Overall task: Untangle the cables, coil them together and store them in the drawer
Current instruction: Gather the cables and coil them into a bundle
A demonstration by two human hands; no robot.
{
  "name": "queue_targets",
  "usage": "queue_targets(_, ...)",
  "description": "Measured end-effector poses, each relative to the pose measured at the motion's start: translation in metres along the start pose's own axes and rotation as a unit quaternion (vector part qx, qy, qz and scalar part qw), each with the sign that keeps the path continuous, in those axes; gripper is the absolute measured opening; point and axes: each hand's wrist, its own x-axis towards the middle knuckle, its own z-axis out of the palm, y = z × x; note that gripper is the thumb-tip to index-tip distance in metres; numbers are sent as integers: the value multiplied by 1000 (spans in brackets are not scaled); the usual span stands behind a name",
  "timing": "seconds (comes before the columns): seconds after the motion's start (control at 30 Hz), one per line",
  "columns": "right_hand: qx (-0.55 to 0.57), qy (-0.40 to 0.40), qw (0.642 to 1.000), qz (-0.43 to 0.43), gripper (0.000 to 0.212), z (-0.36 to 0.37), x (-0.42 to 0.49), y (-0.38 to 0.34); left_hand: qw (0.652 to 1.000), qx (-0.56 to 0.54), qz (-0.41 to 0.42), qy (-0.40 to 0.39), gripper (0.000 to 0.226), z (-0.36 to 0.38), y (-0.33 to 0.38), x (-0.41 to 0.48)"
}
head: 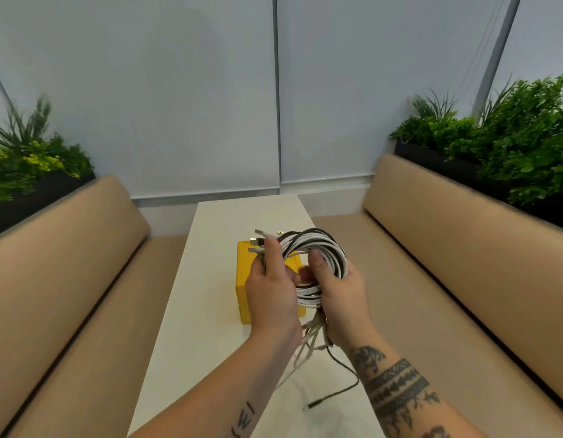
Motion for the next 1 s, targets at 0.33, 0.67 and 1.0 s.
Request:
queue_targets(0.33,-262,-141,954,28,42,-22,51,-17,960,20,-221,-168,47,-63,0,42)
queue_targets(0.67,-493,-386,780,-6,24,-6,44,-36,862,390,-31,-322,86,-53,40,55)
queue_targets(1.0,-504,-424,753,7,68,-8,35,-60,790,509,34,-339,25,-42,49,42)
